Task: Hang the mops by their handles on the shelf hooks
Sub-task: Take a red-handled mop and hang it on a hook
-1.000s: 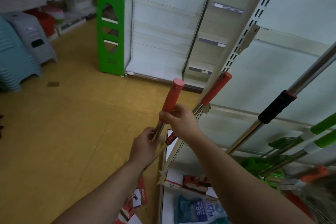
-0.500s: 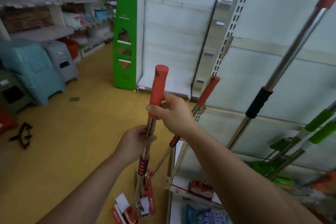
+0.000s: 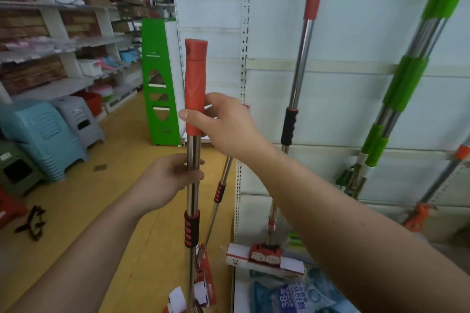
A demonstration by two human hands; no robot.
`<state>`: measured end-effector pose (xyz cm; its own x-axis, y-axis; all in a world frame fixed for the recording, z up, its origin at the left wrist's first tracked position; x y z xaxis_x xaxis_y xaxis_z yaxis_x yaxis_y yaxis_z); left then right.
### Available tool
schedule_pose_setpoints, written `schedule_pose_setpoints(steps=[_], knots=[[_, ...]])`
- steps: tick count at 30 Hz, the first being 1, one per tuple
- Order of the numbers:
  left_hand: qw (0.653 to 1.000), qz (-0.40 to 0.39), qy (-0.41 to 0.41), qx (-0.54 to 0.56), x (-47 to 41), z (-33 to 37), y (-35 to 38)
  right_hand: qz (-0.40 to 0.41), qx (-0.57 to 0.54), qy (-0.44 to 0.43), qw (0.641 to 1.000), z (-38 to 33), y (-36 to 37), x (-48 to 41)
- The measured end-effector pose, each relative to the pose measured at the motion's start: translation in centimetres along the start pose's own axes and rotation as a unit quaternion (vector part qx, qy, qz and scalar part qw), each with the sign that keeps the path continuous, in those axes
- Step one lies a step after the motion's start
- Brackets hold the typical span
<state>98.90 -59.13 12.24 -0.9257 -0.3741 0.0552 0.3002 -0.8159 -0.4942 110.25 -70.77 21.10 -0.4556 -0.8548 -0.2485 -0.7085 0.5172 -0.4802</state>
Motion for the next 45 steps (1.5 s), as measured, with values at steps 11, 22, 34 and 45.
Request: schedule_pose_setpoints(steps=[11,22,34,45], knots=[[0.996,-0.070,0.051,-0.013,2.2,7.2,3.4,0.017,-0.027,-0.028,0.999,-2.5,-5.6,5.1],[0.972,-0.199,0.122,-0.003,2.0,12.1,6.3,-0.052,-0.054,-0.055,0.996,-3.9,-11.4,9.8],[0.965,-0.192,0.173,0.047,1.3,17.2,10.2,0.113,-0.076,-0.080,0.987,-5.3,-15.1,12.3],[0.980,-0.061,0.176,0.063,-0.3,18.9,13.6,0.233,-0.034,-0.059,0.970,-5.4,-17.6,12.1]])
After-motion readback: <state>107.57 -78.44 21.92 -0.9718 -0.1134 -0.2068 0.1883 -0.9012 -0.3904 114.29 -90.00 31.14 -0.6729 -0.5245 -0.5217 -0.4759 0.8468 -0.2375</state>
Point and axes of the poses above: each hand's wrist, its own x-axis away from the middle knuckle, its own y-axis out of the palm, z = x × y, the point moved 2 cm from there along -x, towards the middle knuckle, and after that the axes turned 11 degrees about -z, right-handed, at the moved point
